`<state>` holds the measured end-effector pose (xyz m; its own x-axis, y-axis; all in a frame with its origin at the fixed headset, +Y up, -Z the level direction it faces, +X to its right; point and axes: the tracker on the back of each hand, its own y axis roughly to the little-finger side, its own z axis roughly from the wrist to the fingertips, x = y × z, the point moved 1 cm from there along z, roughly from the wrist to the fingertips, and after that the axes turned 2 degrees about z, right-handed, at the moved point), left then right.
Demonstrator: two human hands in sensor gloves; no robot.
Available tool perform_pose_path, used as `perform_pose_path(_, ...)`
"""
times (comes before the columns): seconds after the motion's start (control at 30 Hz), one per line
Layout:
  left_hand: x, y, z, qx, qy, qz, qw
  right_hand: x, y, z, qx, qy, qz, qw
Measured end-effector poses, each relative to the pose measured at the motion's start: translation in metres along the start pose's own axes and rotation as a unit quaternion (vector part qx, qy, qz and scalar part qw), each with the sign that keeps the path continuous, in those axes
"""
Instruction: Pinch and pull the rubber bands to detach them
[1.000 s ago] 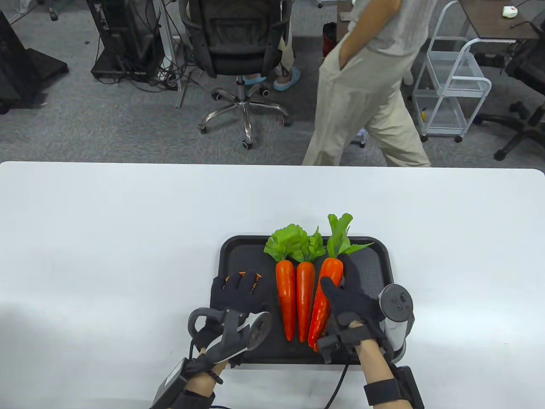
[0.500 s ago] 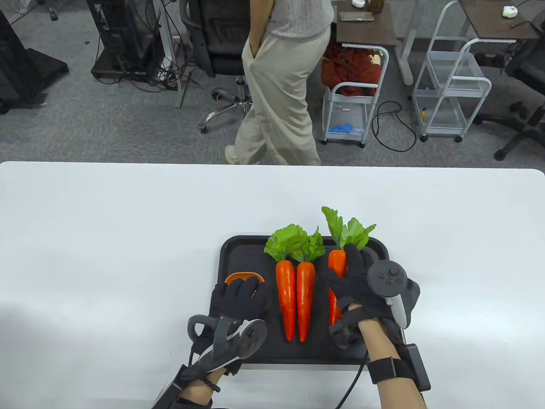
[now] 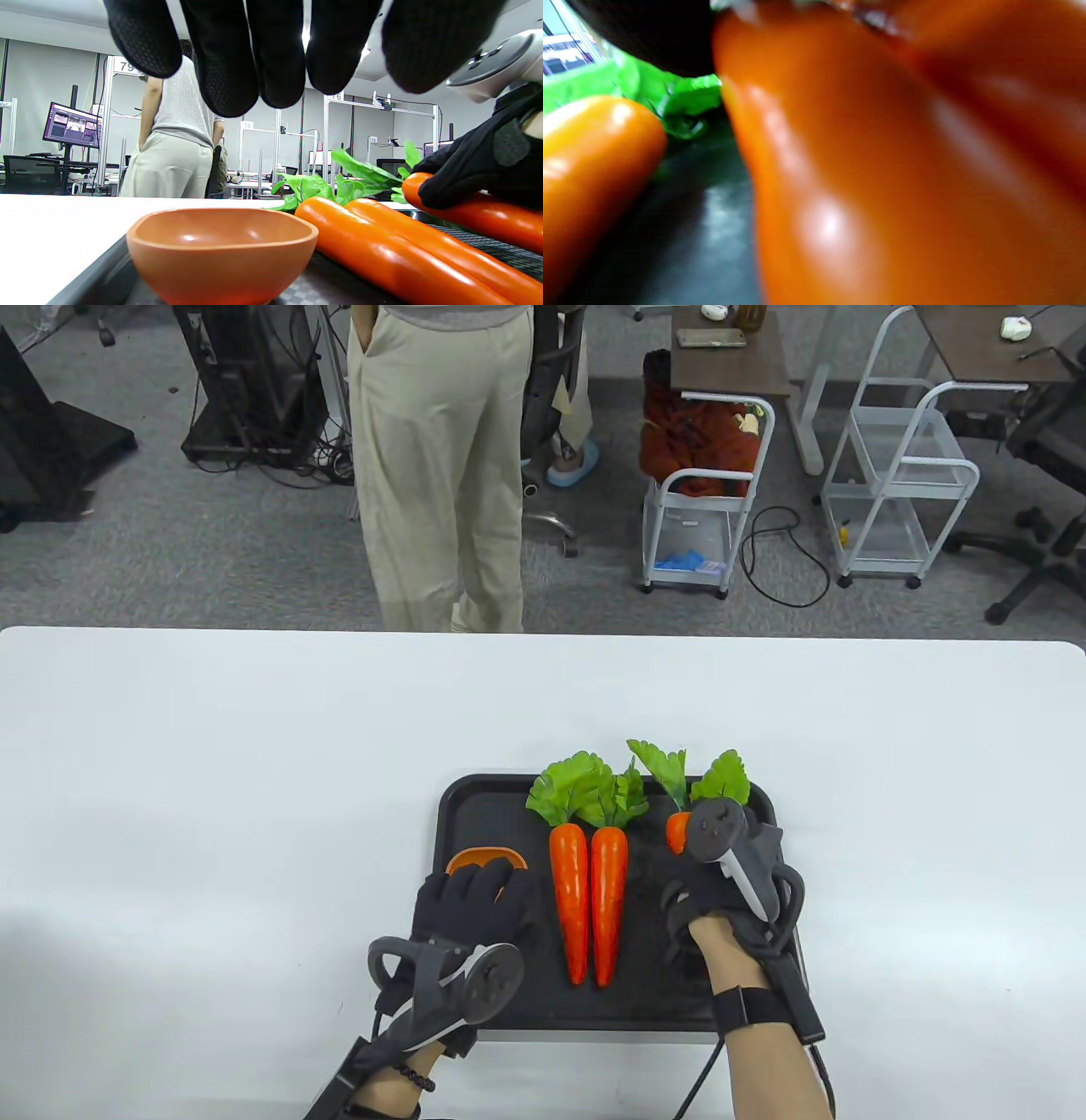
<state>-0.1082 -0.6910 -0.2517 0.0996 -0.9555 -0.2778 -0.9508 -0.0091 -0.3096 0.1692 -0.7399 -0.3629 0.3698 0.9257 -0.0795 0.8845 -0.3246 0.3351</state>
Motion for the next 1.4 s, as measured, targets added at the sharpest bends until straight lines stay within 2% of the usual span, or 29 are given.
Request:
perform_pose_path(0.4,-0.001,-0.003,0.001,0.0,0.005,0.002,1.0,-0.017,-0.011,0.006,-0.023,-0.018,-0.102,0.994)
perform_pose_path(0.57,0.003,-0.005,0.001,0.002,0.011,0.003,1.0,-0.012,-0.006,0.001,-0.012,-0.034,-0.067,0.997)
perform_pose_path(0.9,0.016,-0.008,0.006,0.0,0.053,-0.002,0.999,-0.006,0.013,-0.042,0.1,-0.017,0.017,0.995)
perform_pose_path(1.13,0.024,-0.009,0.011,-0.008,0.069,-0.002,0.998,-0.007,0.021,-0.075,0.158,0.006,0.035,0.987)
perform_pose_path(1.4,0.032,-0.008,0.019,-0.027,0.076,0.006,0.997,-0.013,0.023,-0.094,0.195,0.018,0.036,0.98)
